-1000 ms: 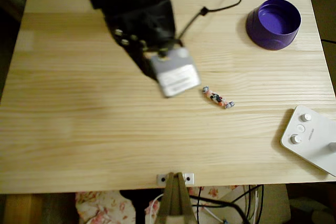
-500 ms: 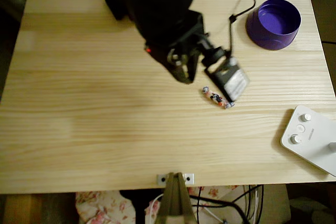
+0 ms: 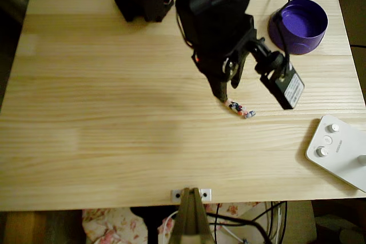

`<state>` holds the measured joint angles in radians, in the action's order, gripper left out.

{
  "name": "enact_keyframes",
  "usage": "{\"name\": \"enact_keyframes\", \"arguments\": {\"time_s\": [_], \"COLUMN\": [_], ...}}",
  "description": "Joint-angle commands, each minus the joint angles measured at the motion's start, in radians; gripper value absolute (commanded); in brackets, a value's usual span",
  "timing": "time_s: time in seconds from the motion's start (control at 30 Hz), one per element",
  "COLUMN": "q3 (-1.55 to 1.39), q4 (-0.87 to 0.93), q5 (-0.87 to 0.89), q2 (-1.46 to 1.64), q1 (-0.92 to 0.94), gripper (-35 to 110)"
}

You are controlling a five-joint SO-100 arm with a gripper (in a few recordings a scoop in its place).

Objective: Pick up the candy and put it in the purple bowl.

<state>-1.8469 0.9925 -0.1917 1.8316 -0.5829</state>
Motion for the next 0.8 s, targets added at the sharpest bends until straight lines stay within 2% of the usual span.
{"name": "enact_keyframes", "arguments": {"time_s": [0.0, 0.27, 0.77], "q3": [0.118, 0.204, 0.321], "q4": [0.029, 0.089, 0.086], "q5": [0.046, 0.150, 0.155], "q2": [0.005, -0.080, -0.281], "q1": [-0.054, -0.129, -0.129], "gripper": [17, 19, 21]}}
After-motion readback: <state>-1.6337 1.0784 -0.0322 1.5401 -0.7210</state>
